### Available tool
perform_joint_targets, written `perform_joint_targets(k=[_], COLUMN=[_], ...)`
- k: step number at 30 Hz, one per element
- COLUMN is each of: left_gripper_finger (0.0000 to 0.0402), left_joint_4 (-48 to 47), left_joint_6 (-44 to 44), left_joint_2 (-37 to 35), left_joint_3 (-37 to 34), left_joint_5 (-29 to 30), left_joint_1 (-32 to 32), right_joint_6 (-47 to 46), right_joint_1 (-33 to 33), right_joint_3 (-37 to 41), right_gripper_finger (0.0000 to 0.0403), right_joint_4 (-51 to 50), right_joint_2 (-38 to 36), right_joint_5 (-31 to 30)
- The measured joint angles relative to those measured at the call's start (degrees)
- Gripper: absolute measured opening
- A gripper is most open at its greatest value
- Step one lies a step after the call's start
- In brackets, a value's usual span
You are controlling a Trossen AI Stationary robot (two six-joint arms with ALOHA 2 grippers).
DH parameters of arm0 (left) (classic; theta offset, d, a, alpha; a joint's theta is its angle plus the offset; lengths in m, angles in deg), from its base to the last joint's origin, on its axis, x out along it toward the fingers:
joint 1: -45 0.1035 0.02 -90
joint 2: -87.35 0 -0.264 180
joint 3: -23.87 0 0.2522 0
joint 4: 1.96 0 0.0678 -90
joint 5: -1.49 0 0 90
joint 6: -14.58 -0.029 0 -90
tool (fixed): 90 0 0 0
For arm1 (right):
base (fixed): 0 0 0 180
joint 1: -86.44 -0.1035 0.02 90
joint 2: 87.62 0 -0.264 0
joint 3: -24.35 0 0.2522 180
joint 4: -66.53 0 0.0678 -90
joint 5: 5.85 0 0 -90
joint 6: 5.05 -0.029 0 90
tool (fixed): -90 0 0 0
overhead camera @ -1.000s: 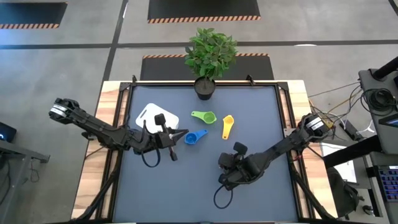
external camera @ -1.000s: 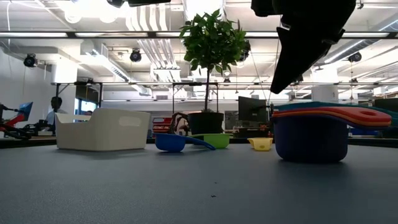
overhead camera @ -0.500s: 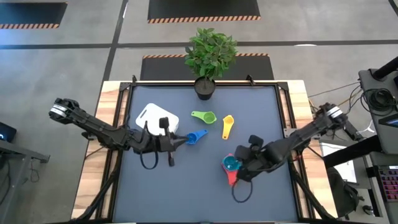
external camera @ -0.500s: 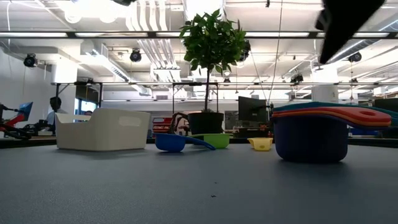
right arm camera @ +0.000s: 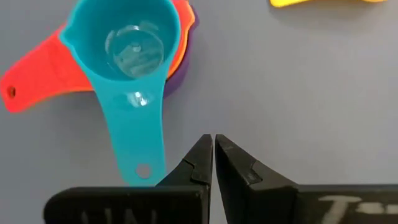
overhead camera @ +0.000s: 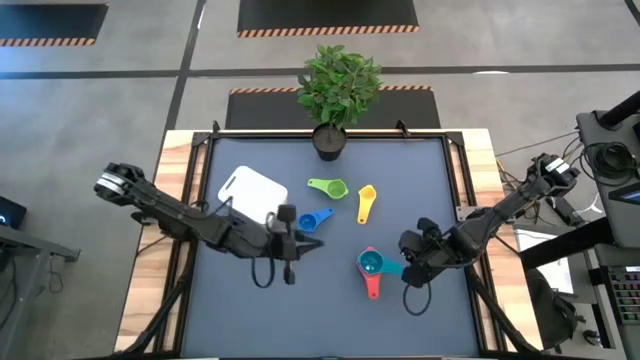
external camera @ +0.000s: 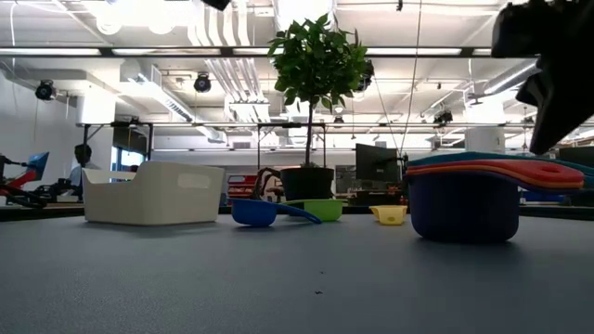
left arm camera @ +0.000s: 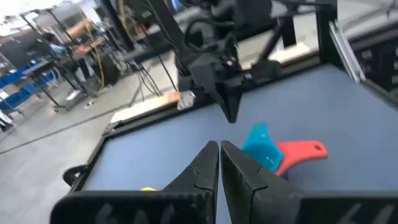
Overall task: Nest measuring cups in basket
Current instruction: Stack the light blue measuring cup on the red measuring cup
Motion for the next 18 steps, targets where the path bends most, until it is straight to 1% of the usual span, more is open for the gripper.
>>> perform_joint_targets(k=[3,5,9,14,18], left_gripper_finger=[0.0,0.0,0.0,0.0,0.0], left_joint_4=[-7.5,-11.9,-17.3,-18.3,-18.4], left_joint_6=[2.3,3.8,6.4,7.6,8.5], left_joint_2=[3.4,5.4,7.6,8.4,8.4], left_joint_3=[5.0,7.9,11.7,12.5,12.0], left_joint_5=[0.4,0.4,0.5,0.5,0.5], left_joint_1=[0.0,0.0,0.0,-0.2,-0.3], right_joint_6=[-0.2,0.0,1.0,1.9,1.5], right_joint_1=[-0.4,-0.4,-0.5,-1.4,-3.3], right_joint_3=[1.8,3.5,5.5,5.6,4.8], right_gripper_finger=[0.0008,0.0008,0.0008,0.0008,0.0008], right_joint_4=[1.4,4.1,9.4,14.0,19.0], right_joint_2=[0.8,1.5,2.6,2.8,2.8], right_joint_5=[0.0,0.0,0.4,3.0,3.7])
